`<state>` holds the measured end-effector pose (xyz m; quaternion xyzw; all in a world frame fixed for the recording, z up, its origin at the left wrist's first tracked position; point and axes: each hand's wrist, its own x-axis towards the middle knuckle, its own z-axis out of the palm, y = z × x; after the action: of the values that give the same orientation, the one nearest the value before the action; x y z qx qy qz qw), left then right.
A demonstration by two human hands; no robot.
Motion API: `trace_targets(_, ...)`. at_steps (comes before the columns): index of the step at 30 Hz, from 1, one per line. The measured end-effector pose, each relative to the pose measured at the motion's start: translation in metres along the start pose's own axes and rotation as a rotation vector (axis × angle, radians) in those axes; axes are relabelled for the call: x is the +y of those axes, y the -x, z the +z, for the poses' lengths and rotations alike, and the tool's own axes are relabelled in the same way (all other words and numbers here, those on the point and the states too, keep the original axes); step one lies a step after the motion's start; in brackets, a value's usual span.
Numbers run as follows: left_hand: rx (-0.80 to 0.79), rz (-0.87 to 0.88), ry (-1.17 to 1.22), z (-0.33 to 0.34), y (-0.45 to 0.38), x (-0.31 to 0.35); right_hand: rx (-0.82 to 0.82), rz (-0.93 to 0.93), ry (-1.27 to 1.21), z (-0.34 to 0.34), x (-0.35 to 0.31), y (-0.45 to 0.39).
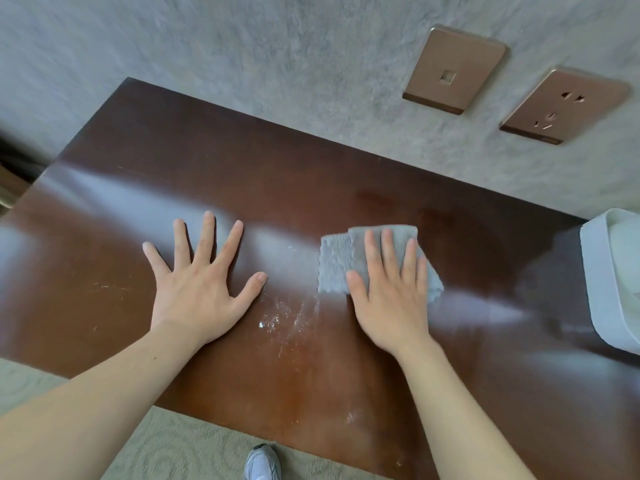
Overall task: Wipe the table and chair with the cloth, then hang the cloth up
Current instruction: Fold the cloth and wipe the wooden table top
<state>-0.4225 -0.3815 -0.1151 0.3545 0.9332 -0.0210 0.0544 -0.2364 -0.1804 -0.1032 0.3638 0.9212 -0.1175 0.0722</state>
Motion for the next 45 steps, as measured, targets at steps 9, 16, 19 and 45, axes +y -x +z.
trace_targets(9, 0.022, 0.001, 0.012, 0.002, 0.000, -0.001, 0.015, -0.036, 0.023, -0.019, -0.011, -0.098)
trace_targets(16, 0.028, -0.005, 0.012, 0.000, 0.001, 0.000, 0.018, -0.132, 0.002, -0.001, -0.021, 0.003)
trace_targets(19, 0.031, -0.002, 0.017, -0.001, 0.002, 0.000, 0.007, -0.150, -0.013, 0.018, -0.026, 0.082)
trace_targets(45, 0.021, 0.002, 0.026, 0.000, 0.002, 0.000, 0.004, -0.146, 0.003, -0.010, -0.062, -0.124)
